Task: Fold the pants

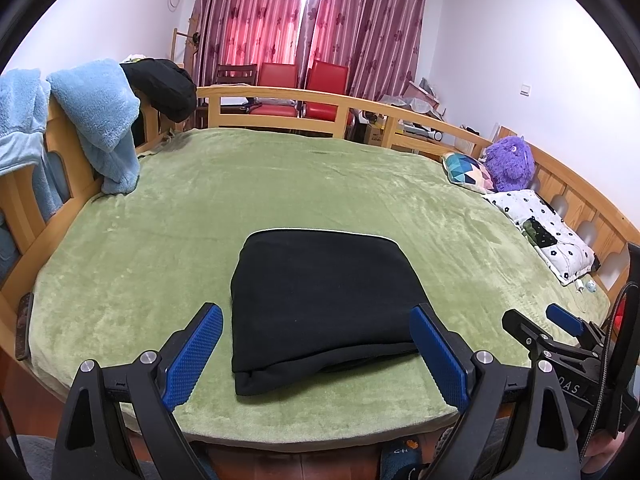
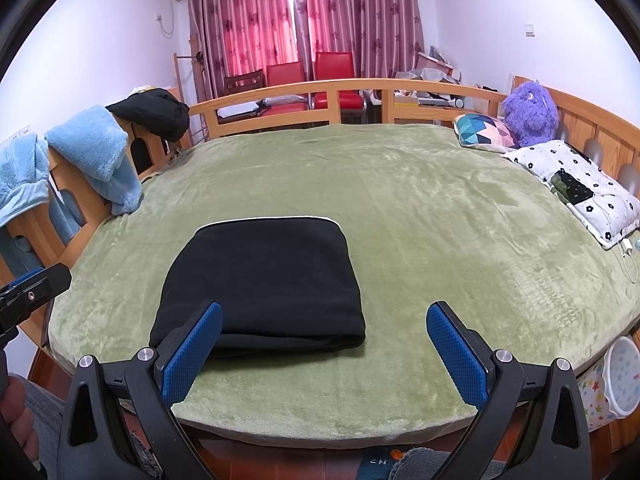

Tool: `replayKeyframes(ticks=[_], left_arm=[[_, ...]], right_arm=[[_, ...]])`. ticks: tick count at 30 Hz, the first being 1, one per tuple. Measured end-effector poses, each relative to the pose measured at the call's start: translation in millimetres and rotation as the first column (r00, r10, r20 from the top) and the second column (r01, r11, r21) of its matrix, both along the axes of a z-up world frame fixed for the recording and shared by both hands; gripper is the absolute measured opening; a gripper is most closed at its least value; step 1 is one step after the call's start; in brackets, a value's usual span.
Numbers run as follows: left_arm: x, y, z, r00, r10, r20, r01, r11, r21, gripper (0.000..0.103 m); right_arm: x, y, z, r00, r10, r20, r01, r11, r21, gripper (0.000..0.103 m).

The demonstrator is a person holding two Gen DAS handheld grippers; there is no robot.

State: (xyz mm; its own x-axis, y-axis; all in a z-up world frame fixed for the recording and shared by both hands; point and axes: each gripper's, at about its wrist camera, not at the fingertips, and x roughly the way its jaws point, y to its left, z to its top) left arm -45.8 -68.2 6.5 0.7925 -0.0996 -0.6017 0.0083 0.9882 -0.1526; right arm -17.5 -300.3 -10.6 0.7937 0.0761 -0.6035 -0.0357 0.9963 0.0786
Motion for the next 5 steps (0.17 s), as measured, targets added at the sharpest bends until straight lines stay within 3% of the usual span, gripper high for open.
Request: replayKeyframes(ticks=[5], left_arm=[[-1.9,-5.0,1.6,1.0,-0.019,0.015,0.019,1.0,-0.006,0.095]], right_arm=[[0.8,-1.3,-0.2,1.0,-0.001,-0.002,0.001,1.0,-0.002,0.101]])
